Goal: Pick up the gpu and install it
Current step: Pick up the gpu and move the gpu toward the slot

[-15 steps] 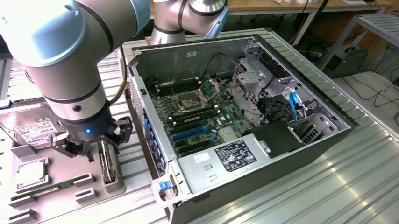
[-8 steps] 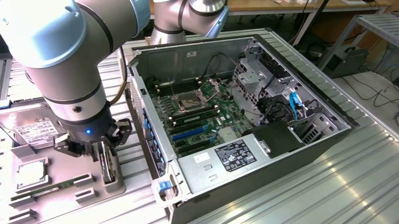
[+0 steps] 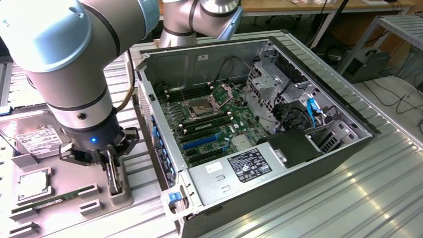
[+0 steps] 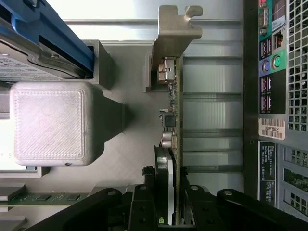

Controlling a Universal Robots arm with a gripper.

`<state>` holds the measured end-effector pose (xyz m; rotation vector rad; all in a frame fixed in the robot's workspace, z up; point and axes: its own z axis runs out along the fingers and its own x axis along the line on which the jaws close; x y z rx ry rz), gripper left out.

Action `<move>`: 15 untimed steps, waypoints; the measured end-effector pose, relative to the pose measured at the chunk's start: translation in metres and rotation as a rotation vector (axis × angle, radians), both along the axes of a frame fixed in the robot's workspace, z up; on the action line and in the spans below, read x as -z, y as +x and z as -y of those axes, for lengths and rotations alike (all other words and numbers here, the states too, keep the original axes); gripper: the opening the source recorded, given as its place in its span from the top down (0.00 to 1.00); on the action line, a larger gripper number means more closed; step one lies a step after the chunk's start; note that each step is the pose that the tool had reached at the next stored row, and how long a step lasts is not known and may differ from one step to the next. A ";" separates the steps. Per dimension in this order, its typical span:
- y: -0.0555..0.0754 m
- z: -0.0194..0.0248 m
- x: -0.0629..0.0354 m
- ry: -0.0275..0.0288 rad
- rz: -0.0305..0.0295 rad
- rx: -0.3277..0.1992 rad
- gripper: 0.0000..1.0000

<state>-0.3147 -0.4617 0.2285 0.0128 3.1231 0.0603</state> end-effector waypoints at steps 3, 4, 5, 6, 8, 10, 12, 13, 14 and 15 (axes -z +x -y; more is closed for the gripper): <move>0.000 0.0000 0.0000 -0.0001 0.0000 0.000 0.71; 0.000 0.0000 0.0001 0.0000 0.0000 0.000 0.71; 0.000 0.0000 0.0001 -0.0001 0.0000 0.000 0.71; 0.000 0.0000 0.0001 0.0000 0.0000 0.000 0.71; 0.000 0.0000 0.0001 0.0000 -0.0001 0.000 0.72; 0.000 0.0000 0.0002 0.0000 0.0000 0.000 0.72; 0.000 0.0000 0.0001 -0.0001 0.0000 0.000 0.72; 0.000 0.0000 0.0002 0.0000 0.0000 0.000 0.72; 0.000 0.0000 0.0001 0.0000 0.0000 0.000 0.72; 0.000 0.0000 0.0002 0.0000 0.0000 0.000 0.72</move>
